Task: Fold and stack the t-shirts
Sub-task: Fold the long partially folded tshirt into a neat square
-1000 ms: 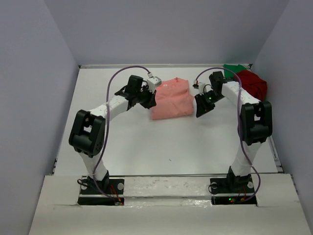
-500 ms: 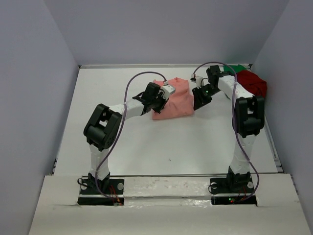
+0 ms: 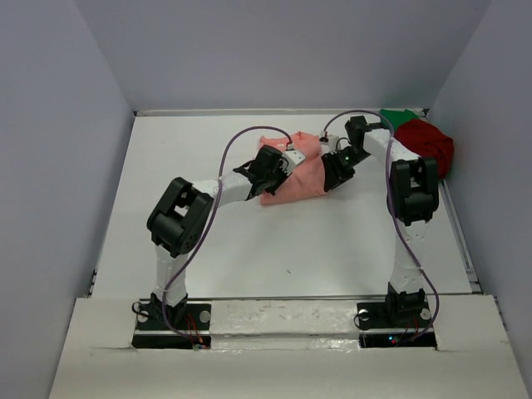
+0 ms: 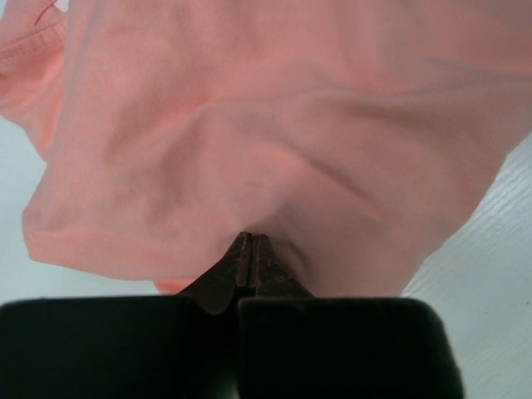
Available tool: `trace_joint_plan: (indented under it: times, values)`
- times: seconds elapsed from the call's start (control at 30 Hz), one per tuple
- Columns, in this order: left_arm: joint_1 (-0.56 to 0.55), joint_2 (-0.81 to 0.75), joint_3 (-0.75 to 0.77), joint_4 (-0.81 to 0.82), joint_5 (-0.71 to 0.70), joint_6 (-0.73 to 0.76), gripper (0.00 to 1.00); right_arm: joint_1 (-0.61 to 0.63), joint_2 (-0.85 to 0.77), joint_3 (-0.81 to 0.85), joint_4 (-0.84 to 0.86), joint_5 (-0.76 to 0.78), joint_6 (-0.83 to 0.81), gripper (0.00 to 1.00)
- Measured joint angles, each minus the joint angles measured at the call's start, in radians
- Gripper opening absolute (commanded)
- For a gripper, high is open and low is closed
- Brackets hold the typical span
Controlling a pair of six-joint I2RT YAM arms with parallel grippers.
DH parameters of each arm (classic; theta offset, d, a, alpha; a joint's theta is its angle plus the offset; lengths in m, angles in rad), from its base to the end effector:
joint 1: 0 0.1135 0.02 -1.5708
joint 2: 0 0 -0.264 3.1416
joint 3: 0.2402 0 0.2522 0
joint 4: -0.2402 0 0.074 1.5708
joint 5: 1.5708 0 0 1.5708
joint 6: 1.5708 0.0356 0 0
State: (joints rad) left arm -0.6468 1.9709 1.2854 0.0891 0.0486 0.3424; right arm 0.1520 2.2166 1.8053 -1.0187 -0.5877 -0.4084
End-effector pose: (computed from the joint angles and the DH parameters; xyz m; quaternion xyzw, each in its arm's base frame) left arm 0.3509 -0.2672 0.1865 0.4293 0.7721 -0.0922 0.4593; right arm 0.4339 0.0864 0.1788 -0.2836 0.9119 0.2779 0.1037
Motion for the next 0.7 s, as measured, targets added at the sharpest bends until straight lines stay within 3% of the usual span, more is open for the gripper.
trace_joint_plan:
  times: [0.1, 0.13, 0.3, 0.7]
  values:
    - [0.0, 0.0, 0.0, 0.0, -0.028, 0.009, 0.0, 0.0, 0.003, 0.0, -0.005, -0.008, -0.006, 0.39]
    - [0.0, 0.0, 0.0, 0.0, -0.036, 0.013, 0.0, 0.0, 0.003, 0.0, -0.006, -0.011, -0.008, 0.28]
    - [-0.001, 0.0, 0.0, 0.0, -0.063, 0.024, 0.0, 0.0, 0.003, 0.0, -0.013, -0.011, -0.014, 0.0]
    - [-0.023, 0.0, -0.021, 0.0, -0.092, 0.054, 0.0, 0.0, -0.003, -0.003, -0.011, 0.132, -0.024, 0.0]
